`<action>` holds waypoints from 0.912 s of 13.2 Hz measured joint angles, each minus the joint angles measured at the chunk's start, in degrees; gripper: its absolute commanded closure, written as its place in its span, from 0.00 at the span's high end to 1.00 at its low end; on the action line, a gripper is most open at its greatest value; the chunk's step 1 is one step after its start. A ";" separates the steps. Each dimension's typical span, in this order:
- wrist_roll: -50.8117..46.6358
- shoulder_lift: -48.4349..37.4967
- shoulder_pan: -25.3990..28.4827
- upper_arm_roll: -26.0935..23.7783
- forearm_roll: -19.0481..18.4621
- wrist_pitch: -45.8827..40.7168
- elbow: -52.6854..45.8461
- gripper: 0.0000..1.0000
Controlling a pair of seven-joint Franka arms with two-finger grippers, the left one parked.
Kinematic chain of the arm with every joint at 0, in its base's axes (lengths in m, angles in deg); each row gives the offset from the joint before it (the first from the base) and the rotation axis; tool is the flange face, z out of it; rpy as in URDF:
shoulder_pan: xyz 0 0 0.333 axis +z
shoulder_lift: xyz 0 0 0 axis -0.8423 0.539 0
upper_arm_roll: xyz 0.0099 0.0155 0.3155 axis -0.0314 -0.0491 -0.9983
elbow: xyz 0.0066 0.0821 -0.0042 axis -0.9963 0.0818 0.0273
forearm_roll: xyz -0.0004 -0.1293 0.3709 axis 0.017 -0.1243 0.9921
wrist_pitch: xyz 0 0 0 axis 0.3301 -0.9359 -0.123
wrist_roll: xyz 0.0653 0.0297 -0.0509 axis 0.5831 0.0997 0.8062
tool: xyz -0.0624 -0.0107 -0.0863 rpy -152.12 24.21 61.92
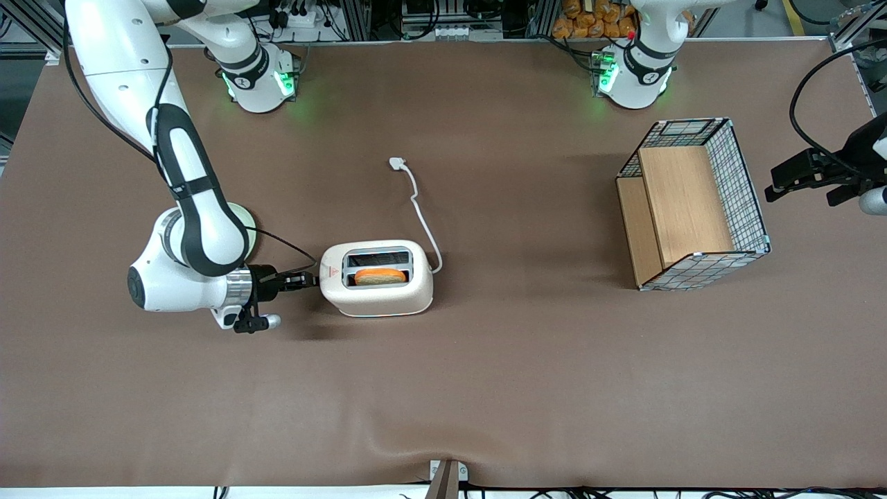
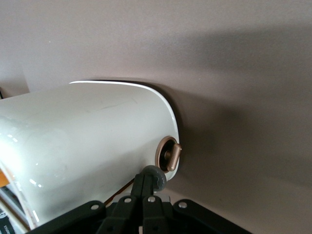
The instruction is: Press toaster button with right arm
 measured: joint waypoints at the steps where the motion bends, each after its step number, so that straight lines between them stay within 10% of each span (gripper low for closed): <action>1: -0.10 0.00 -0.02 0.07 0.19 -0.23 -0.06 0.00; 10: -6.10 -3.20 -0.08 0.92 0.32 -6.39 -2.23 0.00; 11: -6.36 -4.06 -0.09 1.47 0.32 -7.24 -2.24 0.19; 12: -6.48 -4.80 -0.11 2.22 0.31 -8.06 -2.24 0.69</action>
